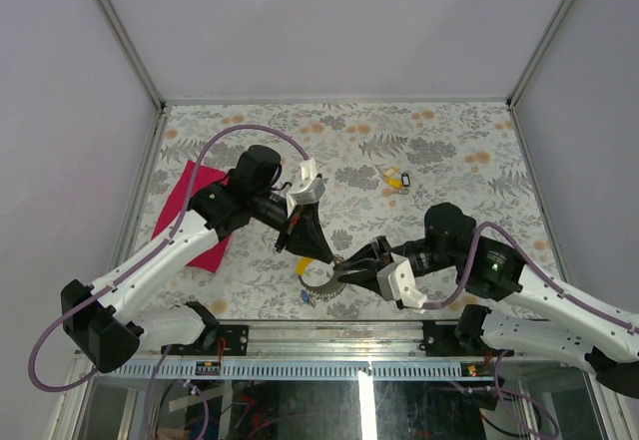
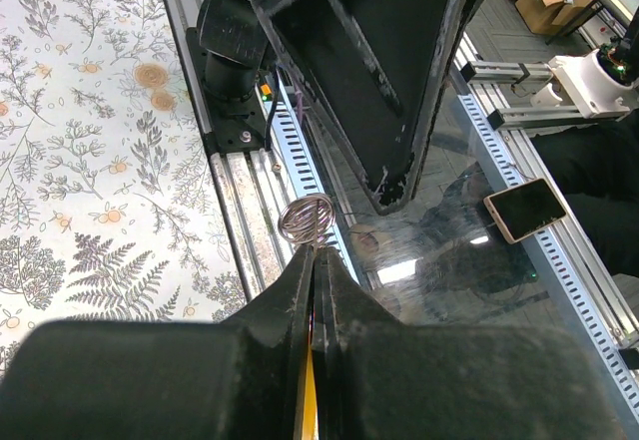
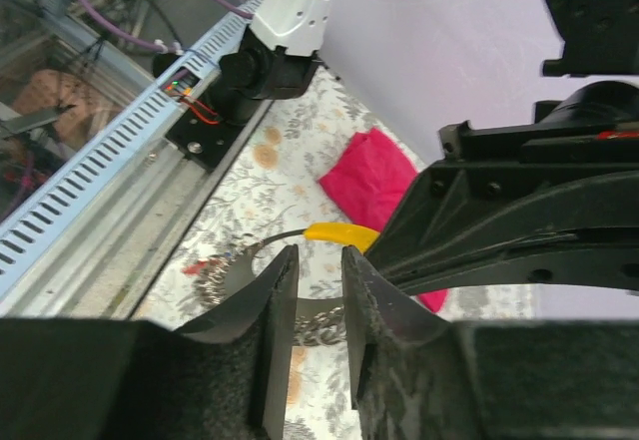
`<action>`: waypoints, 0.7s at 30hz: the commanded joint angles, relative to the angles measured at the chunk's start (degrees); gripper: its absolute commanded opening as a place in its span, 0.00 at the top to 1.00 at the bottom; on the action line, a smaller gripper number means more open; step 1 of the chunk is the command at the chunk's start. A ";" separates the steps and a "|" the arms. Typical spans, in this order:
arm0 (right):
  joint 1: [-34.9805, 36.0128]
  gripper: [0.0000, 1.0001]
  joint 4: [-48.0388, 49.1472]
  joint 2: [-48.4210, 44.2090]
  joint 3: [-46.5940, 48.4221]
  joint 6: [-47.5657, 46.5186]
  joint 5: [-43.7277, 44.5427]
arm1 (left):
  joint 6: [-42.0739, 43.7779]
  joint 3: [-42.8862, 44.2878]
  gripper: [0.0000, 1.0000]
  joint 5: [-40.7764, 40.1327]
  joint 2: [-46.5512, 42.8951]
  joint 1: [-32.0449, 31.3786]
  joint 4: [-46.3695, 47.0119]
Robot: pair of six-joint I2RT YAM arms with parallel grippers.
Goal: Put the keys on the keyring
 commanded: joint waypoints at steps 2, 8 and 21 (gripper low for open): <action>0.31 0.62 5.09 -3.73 0.65 -0.10 3.34 | 0.85 1.99 1.00 0.72 -0.33 0.28 1.94; 0.31 0.58 3.66 -4.69 0.23 -1.51 6.22 | 0.97 2.17 1.00 0.78 -0.14 0.34 1.95; 0.31 0.62 2.29 -2.37 -0.03 -1.09 7.83 | 1.25 2.06 1.00 0.72 -0.26 0.34 1.68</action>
